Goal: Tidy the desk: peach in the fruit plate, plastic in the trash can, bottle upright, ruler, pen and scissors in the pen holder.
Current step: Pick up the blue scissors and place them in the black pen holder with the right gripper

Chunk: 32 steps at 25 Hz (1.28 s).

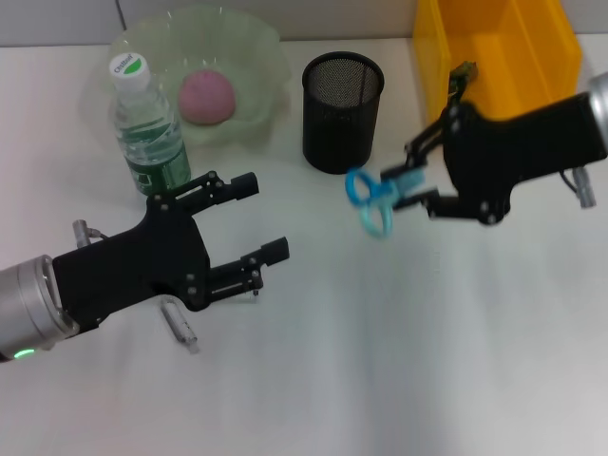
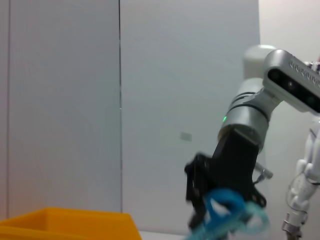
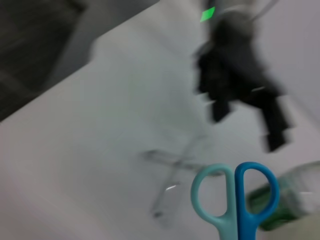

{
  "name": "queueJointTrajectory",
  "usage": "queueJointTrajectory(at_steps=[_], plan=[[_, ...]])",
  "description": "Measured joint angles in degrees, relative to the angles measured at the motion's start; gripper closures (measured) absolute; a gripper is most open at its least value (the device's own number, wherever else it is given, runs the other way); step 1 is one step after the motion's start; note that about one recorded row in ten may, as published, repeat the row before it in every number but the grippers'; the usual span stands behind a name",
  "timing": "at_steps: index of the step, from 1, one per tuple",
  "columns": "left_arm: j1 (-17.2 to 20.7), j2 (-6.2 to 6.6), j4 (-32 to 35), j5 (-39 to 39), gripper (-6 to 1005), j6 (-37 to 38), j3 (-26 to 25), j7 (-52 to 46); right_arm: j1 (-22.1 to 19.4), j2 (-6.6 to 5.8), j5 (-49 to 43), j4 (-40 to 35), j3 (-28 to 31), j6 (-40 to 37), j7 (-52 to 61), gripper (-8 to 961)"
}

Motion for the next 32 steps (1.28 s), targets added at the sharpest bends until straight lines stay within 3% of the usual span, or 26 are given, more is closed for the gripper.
queueJointTrajectory(at_steps=[6,11,21,24,26,32], plan=[[0.1,-0.41,0.0,0.2,244,0.2,-1.7,1.2,-1.7,-0.05,12.6,6.0,10.5,0.6,0.3,728],[-0.1,-0.64,0.0,0.0,244,0.3,-1.7,1.5,-1.1,-0.6,20.4,17.4,18.2,1.3,0.0,728],[-0.2,-1.33,-0.1,-0.1,245,0.4,-2.3,1.9,-0.9,-0.78,38.0,35.1,21.5,10.1,-1.1,729],[-0.3,-1.43,-0.4,-0.2,245,0.4,-2.3,2.9,-0.4,-1.14,40.3,38.2,21.5,12.3,-1.0,728],[-0.3,-1.52,-0.6,-0.2,245,0.4,-2.3,3.5,0.7,-2.01,42.3,42.6,21.5,14.2,0.4,728],[-0.2,-1.59,-0.7,-0.2,245,0.9,-2.3,3.7,3.0,-2.69,41.9,46.1,20.9,18.3,4.4,728]])
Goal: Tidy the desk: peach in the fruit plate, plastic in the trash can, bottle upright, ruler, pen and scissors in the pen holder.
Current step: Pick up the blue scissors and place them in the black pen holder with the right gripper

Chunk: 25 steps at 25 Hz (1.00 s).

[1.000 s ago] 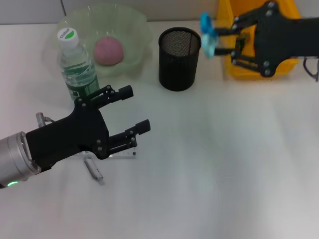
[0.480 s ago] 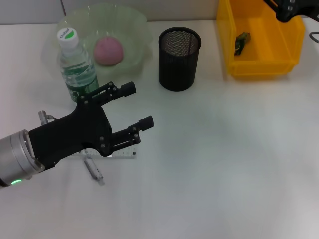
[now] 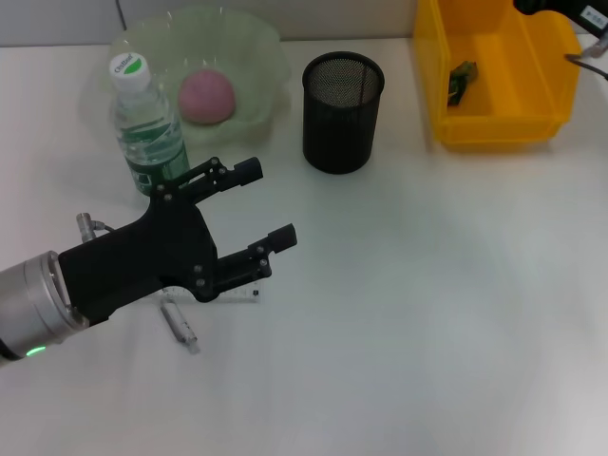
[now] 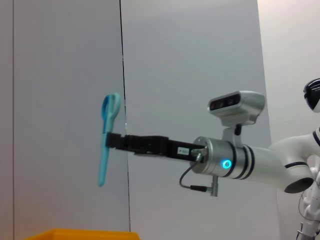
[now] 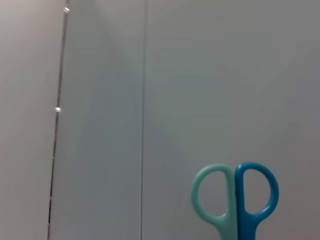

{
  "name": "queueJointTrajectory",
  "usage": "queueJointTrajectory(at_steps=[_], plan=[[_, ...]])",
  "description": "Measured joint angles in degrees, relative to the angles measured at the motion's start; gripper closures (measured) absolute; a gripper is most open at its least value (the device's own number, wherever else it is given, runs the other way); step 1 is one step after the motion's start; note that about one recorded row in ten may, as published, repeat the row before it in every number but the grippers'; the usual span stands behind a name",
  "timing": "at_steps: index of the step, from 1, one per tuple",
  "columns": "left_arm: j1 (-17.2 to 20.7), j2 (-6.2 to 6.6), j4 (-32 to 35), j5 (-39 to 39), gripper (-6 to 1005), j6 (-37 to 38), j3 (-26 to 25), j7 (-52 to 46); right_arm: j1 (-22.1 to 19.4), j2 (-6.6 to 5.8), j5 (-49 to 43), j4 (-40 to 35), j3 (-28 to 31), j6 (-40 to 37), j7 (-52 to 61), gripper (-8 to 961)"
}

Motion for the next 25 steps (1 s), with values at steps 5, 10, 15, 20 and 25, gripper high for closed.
queueJointTrajectory(at_steps=[5,10,15,20,25], plan=[[0.2,0.14,0.0,0.0,245,0.3,-0.1,0.2,1.8,0.23,-0.2,0.6,-4.1,4.1,4.2,729],[0.2,0.18,0.0,0.0,245,0.3,-1.0,2.0,2.9,0.76,-0.1,1.1,-8.0,5.8,5.0,729],[0.2,0.19,0.0,-0.1,245,0.3,-1.5,2.4,4.7,1.84,-0.1,3.1,-9.7,10.4,4.4,722],[0.3,0.26,0.0,-0.1,245,0.3,-1.5,4.5,6.3,2.64,0.1,4.7,-11.8,14.1,2.1,713],[0.8,0.28,0.0,-0.1,245,0.5,-1.5,5.1,7.3,2.88,0.1,6.8,-11.9,15.9,0.7,704]])
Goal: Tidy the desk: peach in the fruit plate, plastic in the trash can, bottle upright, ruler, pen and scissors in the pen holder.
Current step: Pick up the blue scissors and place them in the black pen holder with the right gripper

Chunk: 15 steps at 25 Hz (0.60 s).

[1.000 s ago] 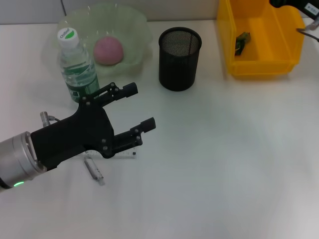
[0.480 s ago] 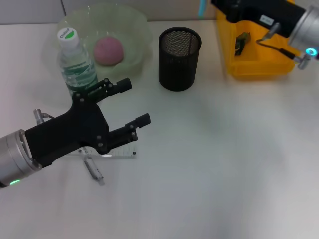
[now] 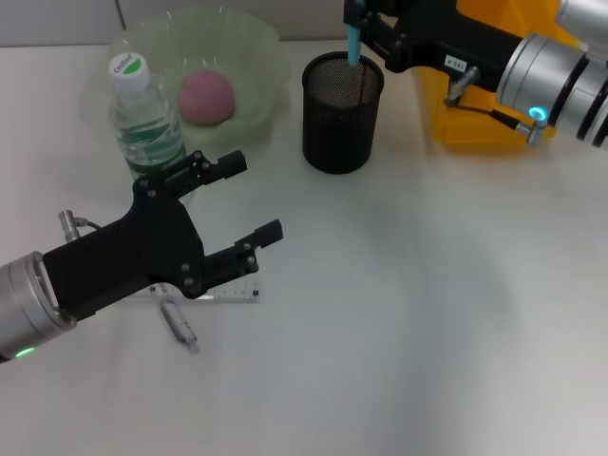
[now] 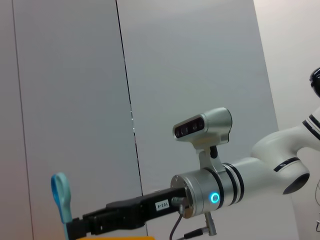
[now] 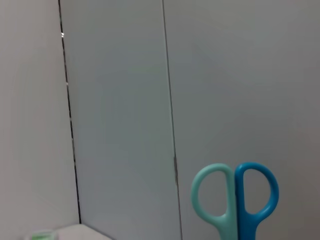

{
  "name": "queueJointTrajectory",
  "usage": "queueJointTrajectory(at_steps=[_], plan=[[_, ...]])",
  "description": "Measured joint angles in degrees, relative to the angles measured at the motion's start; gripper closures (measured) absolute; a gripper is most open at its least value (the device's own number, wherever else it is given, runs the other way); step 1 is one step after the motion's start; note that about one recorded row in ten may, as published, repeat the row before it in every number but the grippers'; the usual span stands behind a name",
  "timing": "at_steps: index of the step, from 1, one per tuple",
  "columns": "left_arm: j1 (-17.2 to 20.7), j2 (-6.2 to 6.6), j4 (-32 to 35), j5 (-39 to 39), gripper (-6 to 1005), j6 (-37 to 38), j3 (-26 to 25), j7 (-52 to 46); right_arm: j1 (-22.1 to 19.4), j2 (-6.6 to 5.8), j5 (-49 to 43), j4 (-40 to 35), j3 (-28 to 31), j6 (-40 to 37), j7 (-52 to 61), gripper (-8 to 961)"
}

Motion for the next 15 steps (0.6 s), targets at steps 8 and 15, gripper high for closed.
queueJointTrajectory(at_steps=[8,15], plan=[[0.1,0.0,0.3,0.0,245,0.5,0.0,-0.2,0.1,0.14,-0.2,1.1,0.0,2.5,-1.5,689],[-0.1,-0.01,0.1,-0.2,245,0.3,-0.1,-0.1,-0.2,0.2,0.0,1.2,-1.5,3.2,-2.2,676]])
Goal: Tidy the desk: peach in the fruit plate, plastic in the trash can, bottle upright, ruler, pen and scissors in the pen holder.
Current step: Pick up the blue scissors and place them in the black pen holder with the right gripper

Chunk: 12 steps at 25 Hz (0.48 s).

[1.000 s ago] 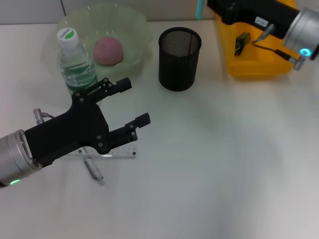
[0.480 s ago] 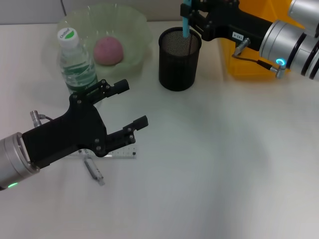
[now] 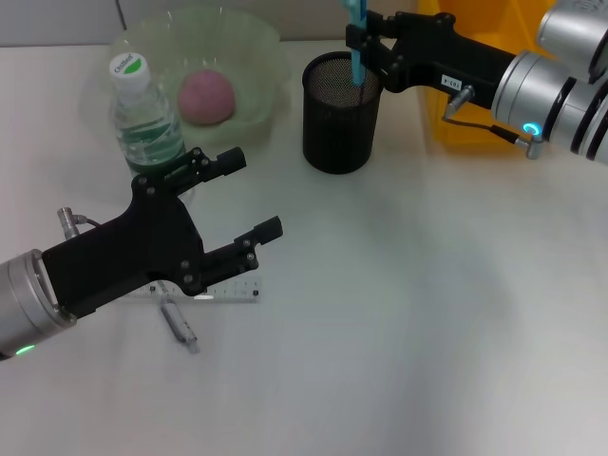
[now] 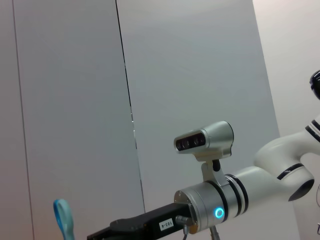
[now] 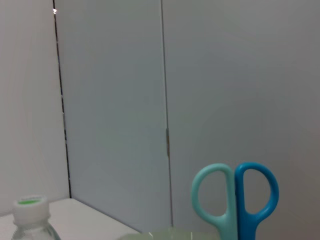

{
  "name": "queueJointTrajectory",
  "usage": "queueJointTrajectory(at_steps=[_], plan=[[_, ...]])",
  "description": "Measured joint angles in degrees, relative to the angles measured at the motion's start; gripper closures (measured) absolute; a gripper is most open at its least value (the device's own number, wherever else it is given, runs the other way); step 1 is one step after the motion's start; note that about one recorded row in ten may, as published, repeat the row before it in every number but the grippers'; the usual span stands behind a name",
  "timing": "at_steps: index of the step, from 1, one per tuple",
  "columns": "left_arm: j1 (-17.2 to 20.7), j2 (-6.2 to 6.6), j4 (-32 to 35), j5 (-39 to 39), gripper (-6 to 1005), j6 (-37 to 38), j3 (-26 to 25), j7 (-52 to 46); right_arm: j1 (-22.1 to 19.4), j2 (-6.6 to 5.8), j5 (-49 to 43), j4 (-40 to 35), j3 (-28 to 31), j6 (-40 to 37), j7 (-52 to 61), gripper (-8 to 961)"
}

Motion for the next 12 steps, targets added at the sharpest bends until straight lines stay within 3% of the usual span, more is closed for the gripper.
queueJointTrajectory(at_steps=[12], plan=[[-0.1,-0.17,0.0,-0.3,245,0.0,0.0,-0.2,0.9,0.07,0.0,0.5,-0.8,2.5,-0.1,655]])
